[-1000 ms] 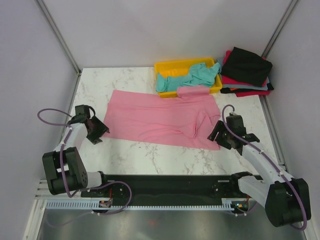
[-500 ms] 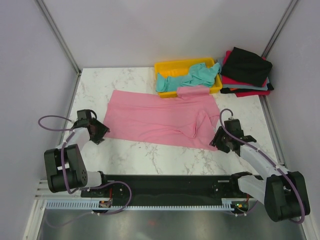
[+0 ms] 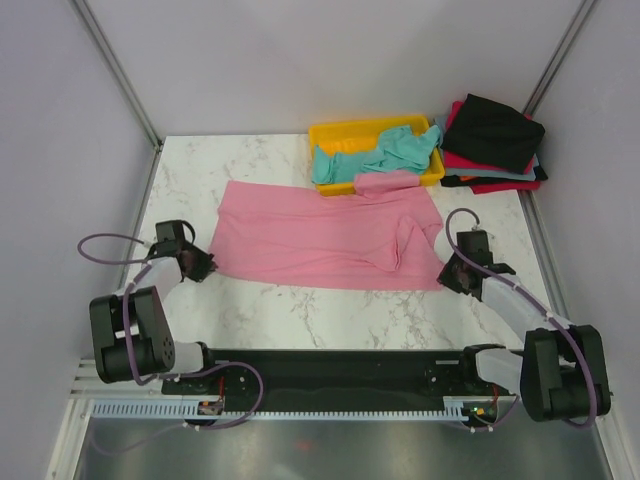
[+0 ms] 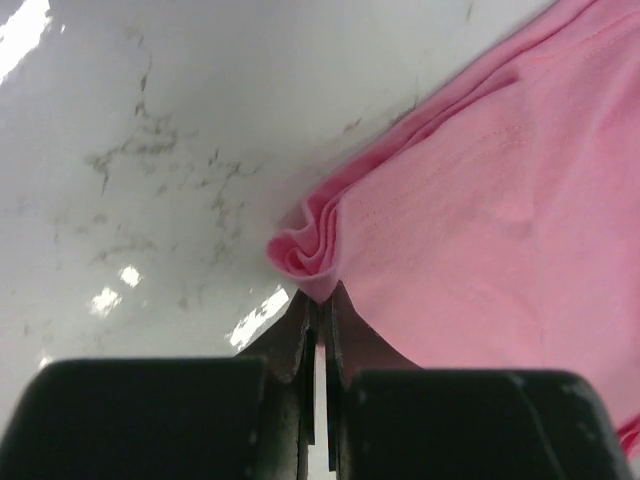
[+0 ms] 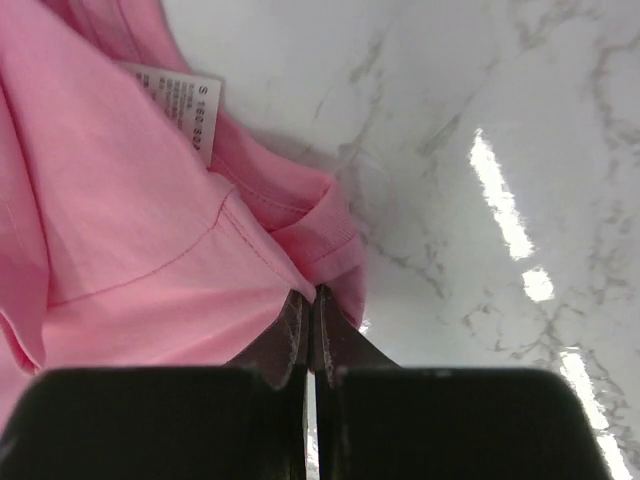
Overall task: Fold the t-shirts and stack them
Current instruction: Fold the tshirt
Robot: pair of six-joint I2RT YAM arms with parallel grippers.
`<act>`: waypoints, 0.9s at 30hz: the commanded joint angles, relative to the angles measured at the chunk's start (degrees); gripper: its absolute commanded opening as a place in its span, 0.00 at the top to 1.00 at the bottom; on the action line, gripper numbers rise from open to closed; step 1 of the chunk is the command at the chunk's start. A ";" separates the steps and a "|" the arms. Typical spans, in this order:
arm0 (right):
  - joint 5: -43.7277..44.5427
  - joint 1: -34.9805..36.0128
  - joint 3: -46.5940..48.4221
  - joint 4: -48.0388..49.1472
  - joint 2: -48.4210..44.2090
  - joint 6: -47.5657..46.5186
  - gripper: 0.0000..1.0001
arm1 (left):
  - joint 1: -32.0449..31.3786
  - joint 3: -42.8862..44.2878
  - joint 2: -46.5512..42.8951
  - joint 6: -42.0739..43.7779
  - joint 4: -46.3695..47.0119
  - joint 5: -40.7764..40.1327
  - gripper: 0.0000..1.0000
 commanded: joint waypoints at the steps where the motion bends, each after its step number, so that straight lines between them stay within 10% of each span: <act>1: 7.28 -4.08 2.91 -0.57 -1.89 -1.73 1.00 | 0.01 -1.30 -7.37 -1.00 -6.61 -1.62 0.98; 13: 3.42 -12.35 0.18 -4.88 -9.62 2.92 0.98 | -1.13 -6.21 -23.38 -0.64 -19.10 3.45 0.98; 14: 3.50 -12.44 -0.08 -5.40 -10.15 3.10 0.94 | -1.13 -6.48 -24.69 -1.78 -19.10 4.78 0.98; 18: 2.46 -15.24 1.06 -7.34 -9.90 2.58 0.16 | -1.13 -4.47 -25.93 -0.57 -20.76 12.07 0.67; 19: 1.58 -15.77 1.50 -7.60 -9.72 2.05 0.15 | -1.13 -1.07 -25.93 0.40 -22.16 12.35 0.43; 21: 0.61 -16.04 3.33 -9.18 -10.24 1.61 0.13 | -1.04 2.90 -26.28 4.96 -26.11 12.27 0.34; 27: -2.57 -12.20 9.65 -11.11 -13.50 -0.94 0.14 | -1.04 13.37 -27.25 18.06 -29.74 12.44 0.31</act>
